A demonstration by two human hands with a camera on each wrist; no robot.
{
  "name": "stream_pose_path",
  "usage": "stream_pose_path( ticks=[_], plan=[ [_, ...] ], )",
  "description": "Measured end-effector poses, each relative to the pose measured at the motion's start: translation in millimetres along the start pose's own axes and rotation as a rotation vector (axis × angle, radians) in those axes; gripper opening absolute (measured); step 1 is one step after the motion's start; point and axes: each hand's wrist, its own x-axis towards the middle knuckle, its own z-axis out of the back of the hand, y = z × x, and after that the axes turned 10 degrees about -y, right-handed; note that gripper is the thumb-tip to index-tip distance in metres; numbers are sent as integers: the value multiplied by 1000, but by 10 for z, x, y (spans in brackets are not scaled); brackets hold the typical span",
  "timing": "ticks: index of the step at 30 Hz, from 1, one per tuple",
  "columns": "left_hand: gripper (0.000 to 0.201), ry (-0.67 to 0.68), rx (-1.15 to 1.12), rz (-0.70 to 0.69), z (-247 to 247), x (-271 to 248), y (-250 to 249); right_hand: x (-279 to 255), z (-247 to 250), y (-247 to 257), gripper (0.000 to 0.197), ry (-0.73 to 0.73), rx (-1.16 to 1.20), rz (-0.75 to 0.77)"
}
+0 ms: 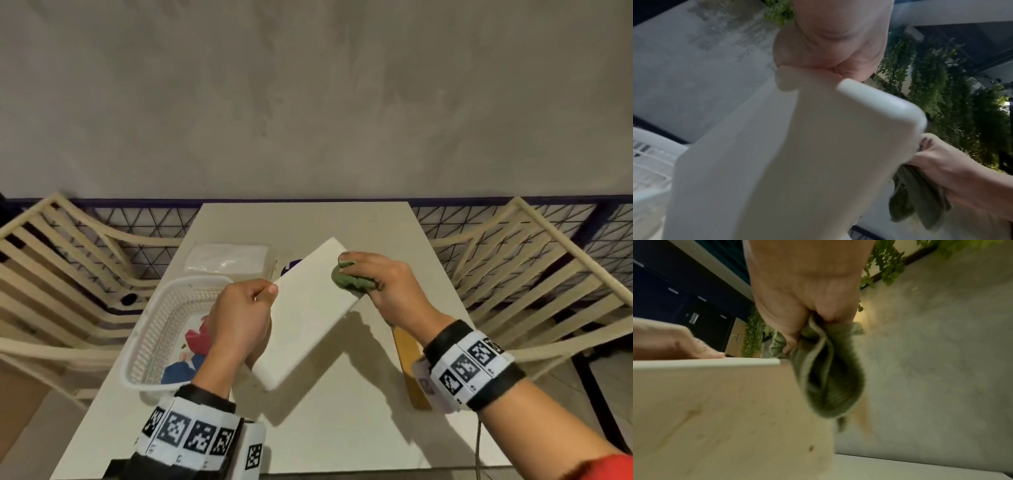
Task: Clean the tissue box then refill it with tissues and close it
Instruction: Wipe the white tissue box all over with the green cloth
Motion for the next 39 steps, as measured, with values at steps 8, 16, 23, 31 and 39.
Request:
stream_pose_path(
  ticks=[8,16,23,31,39],
  plan=[
    [29,-11,-57,31,-67,77,30,-29,-114,31,44,51,78,93],
    [31,-63,-38,34,-72,145,31,-238,-419,380,42,212,186,288],
    [23,-109,102,-139,-30,48,-69,337,-383,324,28,18,33,82],
    [33,-55,23,-132,-50,28,-51,511,-274,292,32,-27,-76,77],
    [57,-53,-131,-8,-63,-1,-121,225,-213,394,24,110,51,277]
  ],
)
